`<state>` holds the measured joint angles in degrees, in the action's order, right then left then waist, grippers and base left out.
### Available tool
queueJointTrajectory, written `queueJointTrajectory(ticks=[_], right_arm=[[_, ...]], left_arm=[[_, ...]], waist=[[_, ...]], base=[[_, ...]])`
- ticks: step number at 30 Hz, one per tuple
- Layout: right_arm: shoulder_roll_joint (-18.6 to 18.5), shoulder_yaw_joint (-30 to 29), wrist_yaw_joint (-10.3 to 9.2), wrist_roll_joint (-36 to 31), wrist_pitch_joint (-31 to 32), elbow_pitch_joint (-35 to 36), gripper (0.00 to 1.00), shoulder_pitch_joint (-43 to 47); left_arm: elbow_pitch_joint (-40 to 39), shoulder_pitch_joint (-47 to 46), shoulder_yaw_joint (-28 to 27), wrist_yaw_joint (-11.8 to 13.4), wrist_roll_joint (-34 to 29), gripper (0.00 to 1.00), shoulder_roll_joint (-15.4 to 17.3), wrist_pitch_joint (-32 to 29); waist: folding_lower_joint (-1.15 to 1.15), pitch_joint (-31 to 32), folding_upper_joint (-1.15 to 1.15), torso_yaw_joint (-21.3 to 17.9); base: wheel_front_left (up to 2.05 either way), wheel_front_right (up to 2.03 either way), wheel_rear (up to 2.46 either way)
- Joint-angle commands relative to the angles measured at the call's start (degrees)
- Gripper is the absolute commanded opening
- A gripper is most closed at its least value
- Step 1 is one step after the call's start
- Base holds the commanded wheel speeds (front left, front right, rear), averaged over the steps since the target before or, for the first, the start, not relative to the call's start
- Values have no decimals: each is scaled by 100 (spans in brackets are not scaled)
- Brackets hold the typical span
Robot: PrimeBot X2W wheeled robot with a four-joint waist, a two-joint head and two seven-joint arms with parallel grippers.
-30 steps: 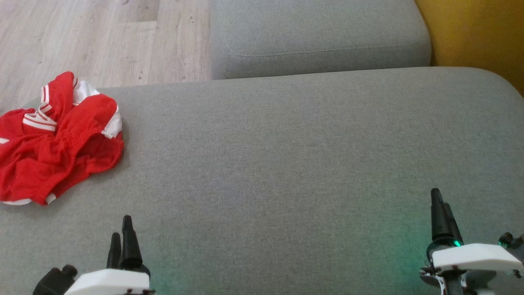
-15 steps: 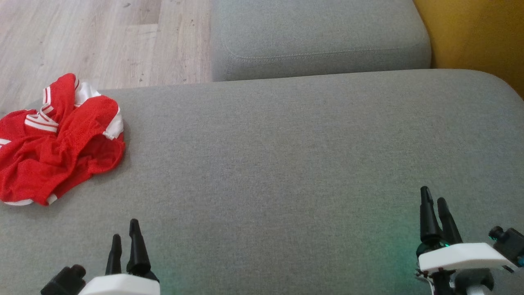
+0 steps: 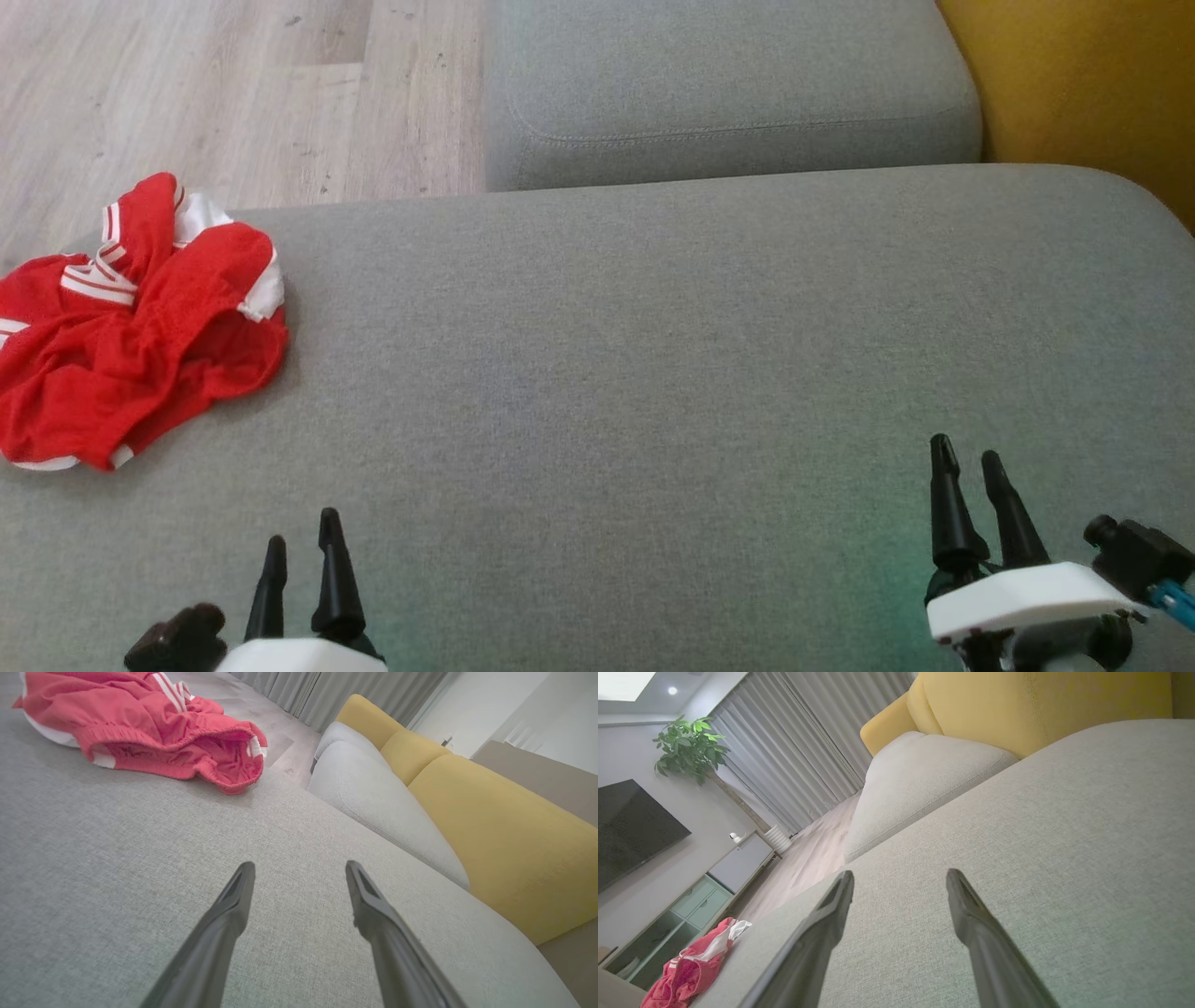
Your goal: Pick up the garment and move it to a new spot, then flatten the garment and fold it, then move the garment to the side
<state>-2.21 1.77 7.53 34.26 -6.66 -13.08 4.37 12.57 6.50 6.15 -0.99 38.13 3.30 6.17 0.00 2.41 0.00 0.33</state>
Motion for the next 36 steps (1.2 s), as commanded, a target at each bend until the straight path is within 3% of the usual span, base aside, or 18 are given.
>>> queueJointTrajectory(ticks=[1, 36], right_arm=[[-46, 126, -3, -192, -96, 220, 100, -148], [-62, 444, -4, -2666, -670, 299, 100, -44]], left_arm=[[-202, -148, -48, 35, -186, 100, 87, 77], [-495, 166, 149, 406, -2028, 100, 247, 378]], waist=[[0, 2, 0, -1], [0, 30, 0, 21]], base=[[0, 0, 0], [0, 0, 0]])
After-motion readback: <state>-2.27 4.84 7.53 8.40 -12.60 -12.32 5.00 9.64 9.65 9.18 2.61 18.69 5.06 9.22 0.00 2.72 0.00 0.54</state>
